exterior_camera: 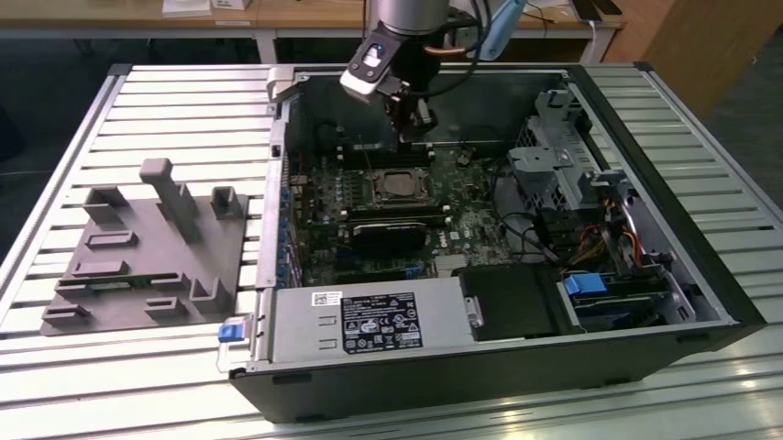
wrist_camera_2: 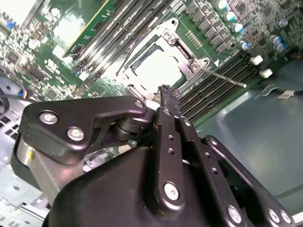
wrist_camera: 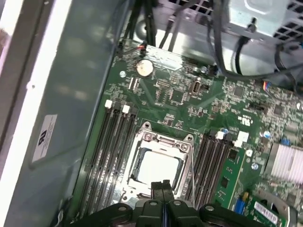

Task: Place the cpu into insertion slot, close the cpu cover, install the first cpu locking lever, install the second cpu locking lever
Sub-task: 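Install the first cpu locking lever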

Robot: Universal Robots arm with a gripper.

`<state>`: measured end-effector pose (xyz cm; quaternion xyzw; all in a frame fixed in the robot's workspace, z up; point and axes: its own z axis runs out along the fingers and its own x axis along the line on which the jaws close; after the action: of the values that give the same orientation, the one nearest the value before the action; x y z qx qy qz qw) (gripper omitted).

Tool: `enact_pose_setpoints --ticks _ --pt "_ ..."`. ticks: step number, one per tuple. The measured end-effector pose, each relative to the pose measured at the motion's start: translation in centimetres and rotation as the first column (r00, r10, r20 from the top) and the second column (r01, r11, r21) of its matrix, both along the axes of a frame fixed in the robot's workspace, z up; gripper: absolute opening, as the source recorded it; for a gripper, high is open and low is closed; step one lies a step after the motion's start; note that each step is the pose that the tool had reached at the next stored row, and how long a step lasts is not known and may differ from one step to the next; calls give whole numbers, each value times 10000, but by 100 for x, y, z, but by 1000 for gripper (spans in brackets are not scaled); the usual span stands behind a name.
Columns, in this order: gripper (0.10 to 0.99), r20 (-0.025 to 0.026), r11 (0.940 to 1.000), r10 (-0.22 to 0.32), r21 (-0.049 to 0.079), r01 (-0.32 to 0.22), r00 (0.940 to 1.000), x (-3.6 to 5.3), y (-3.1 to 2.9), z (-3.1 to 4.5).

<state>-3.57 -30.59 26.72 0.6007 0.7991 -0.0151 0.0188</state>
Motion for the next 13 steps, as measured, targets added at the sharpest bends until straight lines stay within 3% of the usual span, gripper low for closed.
enact_pose_setpoints --ticks 7,13 --pt "106 -1 9963 861 -1 -861 9963 0 0 0" --pt "106 -1 9844 1762 -1 -1762 9844 0 0 -3"
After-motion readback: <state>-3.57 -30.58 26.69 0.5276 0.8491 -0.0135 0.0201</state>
